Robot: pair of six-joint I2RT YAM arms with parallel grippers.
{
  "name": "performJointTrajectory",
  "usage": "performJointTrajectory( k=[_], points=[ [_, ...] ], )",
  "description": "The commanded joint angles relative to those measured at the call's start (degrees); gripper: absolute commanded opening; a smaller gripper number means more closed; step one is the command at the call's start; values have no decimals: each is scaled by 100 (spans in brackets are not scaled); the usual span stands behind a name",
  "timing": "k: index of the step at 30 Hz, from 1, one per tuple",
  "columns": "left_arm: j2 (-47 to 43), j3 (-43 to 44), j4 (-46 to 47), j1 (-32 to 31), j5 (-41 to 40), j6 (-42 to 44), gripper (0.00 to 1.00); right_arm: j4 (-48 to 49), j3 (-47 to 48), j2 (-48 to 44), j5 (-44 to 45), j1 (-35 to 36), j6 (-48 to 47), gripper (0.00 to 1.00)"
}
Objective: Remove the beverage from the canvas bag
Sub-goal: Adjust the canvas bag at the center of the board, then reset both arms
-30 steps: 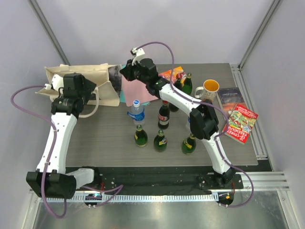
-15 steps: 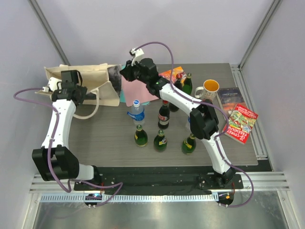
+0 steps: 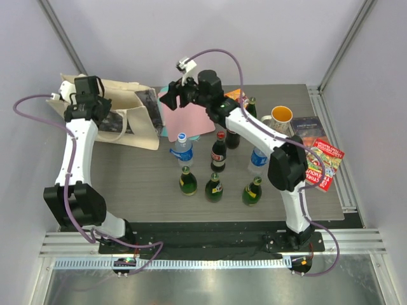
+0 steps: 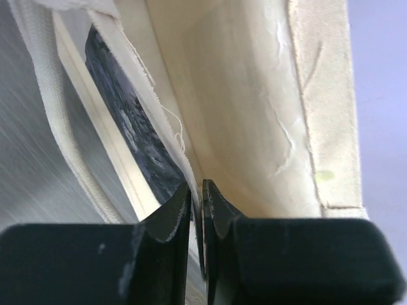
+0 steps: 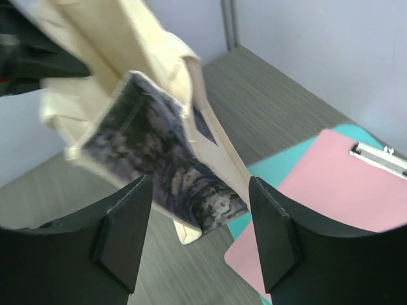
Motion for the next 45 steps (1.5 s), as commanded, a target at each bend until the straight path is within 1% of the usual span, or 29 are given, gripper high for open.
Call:
performJointTrajectory(
  k=[1, 2, 3, 5, 6, 9, 12, 13, 15, 16, 18, 19, 21, 23, 25, 26, 27, 29, 30, 31, 32, 34, 35, 36, 39, 40, 41, 42, 45],
  points=[
    [158, 449, 292, 70, 199, 267, 14, 354, -402, -1052, -1271, -154, -322, 69],
    [246, 485, 275, 62, 261, 267, 15, 372, -603, -1157, -1535, -171, -366, 70],
    [290, 511, 266, 70, 306, 258, 19, 372, -700, -1332, -1642, -198, -419, 71],
    [369, 546, 205, 70, 402, 250, 23, 372, -981, -1535, -1800, -224, -621, 74],
    [370, 529, 196, 70, 420, 241, 29, 363, -1052, -1615, -1836, -259, -656, 75],
    [282, 433, 231, 70, 464, 267, 42, 346, -1219, -1887, -1959, -399, -683, 76],
    [168, 318, 362, 70, 464, 302, 54, 258, -1308, -2063, -1985, -514, -674, 76],
    [98, 318, 371, 70, 464, 337, 55, 240, -1334, -2090, -1994, -584, -674, 76],
    [19, 335, 371, 70, 473, 373, 62, 196, -1395, -2204, -2003, -620, -683, 77],
    [-52, 335, 371, 70, 490, 416, 62, 170, -1413, -2230, -2020, -646, -683, 77],
    [-148, 318, 371, 70, 508, 469, 69, 100, -1466, -2327, -2029, -681, -692, 77],
    [-245, 292, 380, 70, 526, 504, 70, 91, -1484, -2345, -2029, -699, -692, 77],
    [-342, 213, 389, 70, 534, 566, 75, 38, -1528, -2424, -2029, -734, -674, 77],
    [-482, 64, 441, 79, 613, 645, 80, -14, -1563, -2494, -2029, -769, -692, 77],
    [-614, -59, 616, 71, 814, 741, 82, -67, -1563, -2547, -2029, -795, -683, 77],
    [-763, -95, 670, 79, 894, 864, 86, -120, -1554, -2582, -2012, -839, -692, 78],
    [-825, -121, 740, 79, 965, 934, 87, -138, -1545, -2643, -2003, -866, -683, 78],
    [-1044, -113, 889, 79, 1210, 1075, 93, -225, -1545, -2714, -1986, -936, -683, 83],
    [-1115, -104, 916, 79, 1307, 1206, 95, -243, -1545, -2792, -1977, -1032, -683, 84],
    [-1194, -78, 942, 88, 1378, 1234, 98, -261, -1545, -2828, -1951, -1102, -683, 89],
    [-1334, -69, 951, 79, 1578, 1286, 100, -418, -1571, -2889, -1855, -1173, -683, 99],
    [-1484, -34, 951, 79, 1730, 1374, 100, -489, -1615, -3082, -1626, -1480, -613, 100],
    [-1528, -16, 934, 79, 2113, 1409, 100, -498, -1676, -3144, -1338, -1603, -386, 100],
    [-1651, 1, 890, 79, 2212, 1453, 100, -516, -1694, -3214, -1144, -1917, -175, 100],
    [-1914, 28, 864, 79, 2651, 1541, 100, -998, -1484, -3364, -713, -2411, 178, 100],
    [-1994, 37, 872, 79, 2740, 1611, 100, -1112, -1519, -3495, -502, -2700, 239, 100],
    [-2073, 37, 864, 71, 2810, 1647, 100, -1131, -1580, -3592, -300, -2807, 292, 100],
    [-2230, 54, 846, 79, 2915, 1691, 100, -1157, -1641, -3697, 337, -2895, 293, 100],
    [-2433, 124, 759, 79, 3004, 1910, 100, -1359, -1835, -4014, 1403, -3028, 179, 100]
  ],
)
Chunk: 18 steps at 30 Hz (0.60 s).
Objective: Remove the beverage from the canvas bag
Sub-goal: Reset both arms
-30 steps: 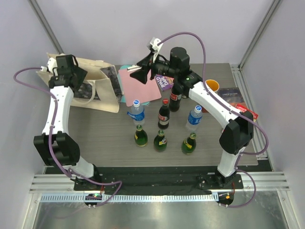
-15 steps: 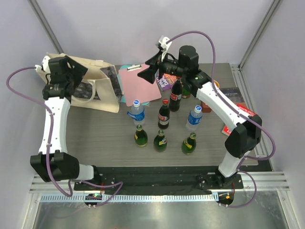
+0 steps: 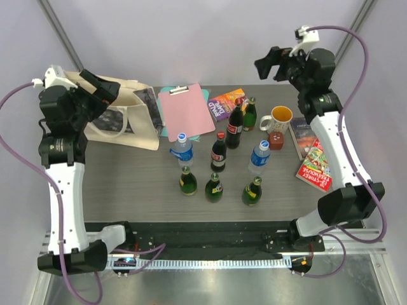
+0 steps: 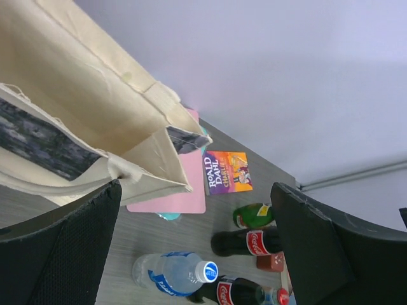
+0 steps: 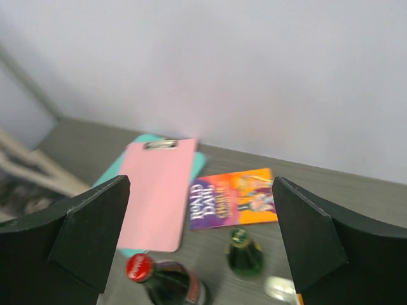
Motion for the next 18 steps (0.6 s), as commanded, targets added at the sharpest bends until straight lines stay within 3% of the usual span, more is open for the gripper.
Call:
performJointTrajectory(
  k=[1, 4, 9, 18],
  points=[
    [-434, 271, 85, 42, 554, 516, 100, -326, -202, -690, 2243, -108, 85, 100],
    [-627, 280, -12, 33, 581, 613, 100, -439, -370, -919, 3081, -178, -91, 100],
    [-821, 131, -143, 33, 555, 728, 100, -853, -309, -1007, 3760, -231, -399, 100],
    [-962, 25, -363, 33, 414, 947, 100, -827, -581, -1227, 3815, -407, -461, 100]
  ],
)
